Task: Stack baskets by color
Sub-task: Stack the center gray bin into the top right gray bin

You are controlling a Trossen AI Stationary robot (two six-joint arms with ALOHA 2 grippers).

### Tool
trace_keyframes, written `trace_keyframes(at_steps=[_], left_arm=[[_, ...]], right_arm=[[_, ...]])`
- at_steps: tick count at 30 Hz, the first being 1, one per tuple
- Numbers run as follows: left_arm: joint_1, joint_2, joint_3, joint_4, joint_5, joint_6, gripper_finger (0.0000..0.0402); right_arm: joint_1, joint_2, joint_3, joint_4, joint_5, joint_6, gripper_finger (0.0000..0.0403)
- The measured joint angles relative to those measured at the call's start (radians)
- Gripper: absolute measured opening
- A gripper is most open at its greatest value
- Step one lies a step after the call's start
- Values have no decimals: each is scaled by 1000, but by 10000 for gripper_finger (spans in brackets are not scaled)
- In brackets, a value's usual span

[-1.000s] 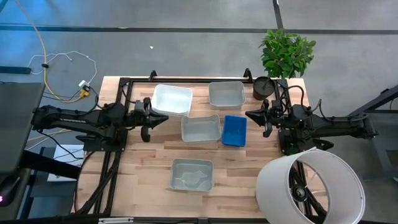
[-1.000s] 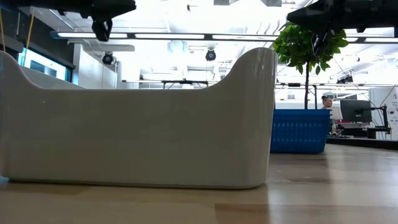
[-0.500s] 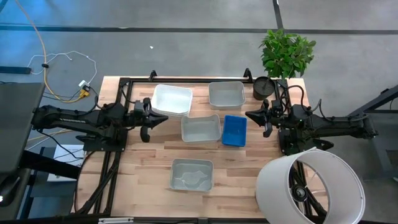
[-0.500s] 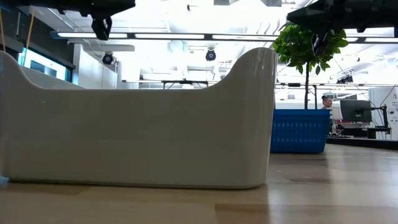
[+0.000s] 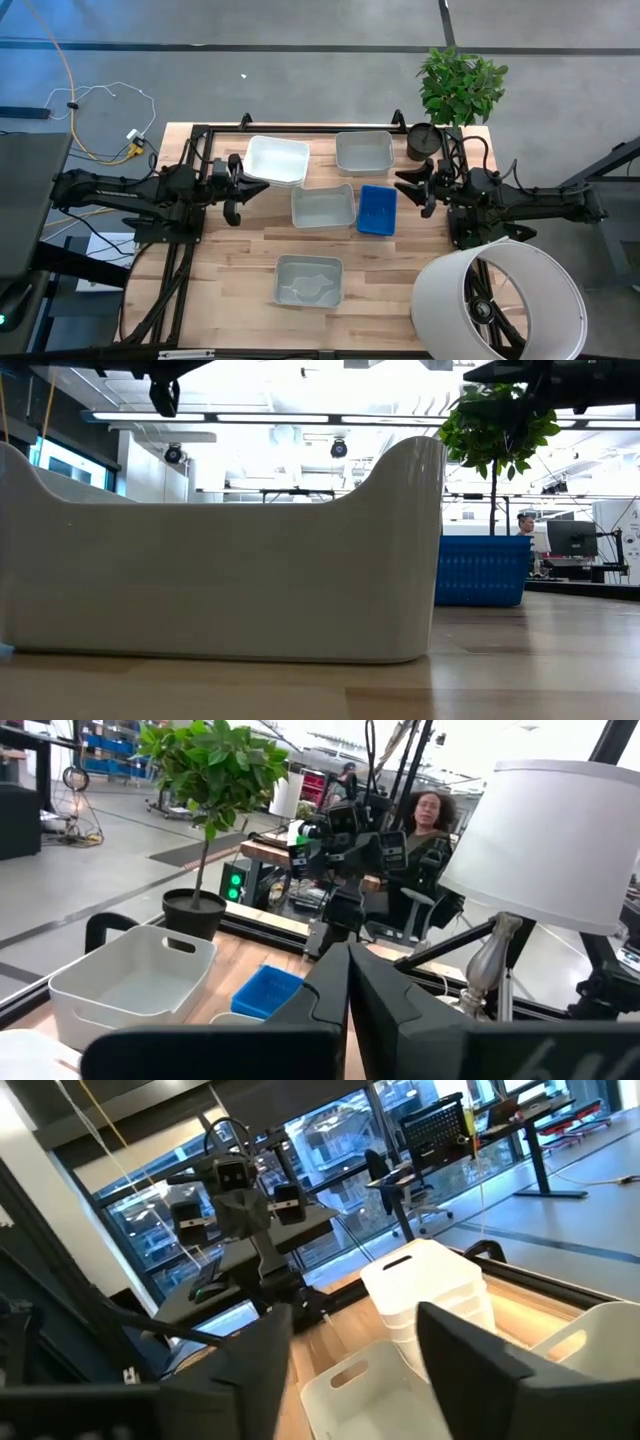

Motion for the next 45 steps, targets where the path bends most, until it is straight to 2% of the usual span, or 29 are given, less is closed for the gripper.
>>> trace_keyframes(at_steps=[3,6,21,28,31,38,45], left_arm=[[0,0,0,0,-1,0,0],[0,0,0,0,-1,0,0],[0,0,0,-16,29,-2,0],[3,1,0,-50,31,-82,0],[3,1,0,-60,32,-94,0],[3,1,0,-61,19,-2,0],[3,1,0,-60,-7,96,0]], right_arm=[[0,0,0,1,-9,0,245],[0,0,0,1,-9,-3,261],[0,0,0,1,-58,-5,263],[0,19,0,-14,-57,1,263],[0,47,0,-13,-56,12,263],[24,168,2,4,-56,53,263],[63,358,148,-125,-35,-15,263]])
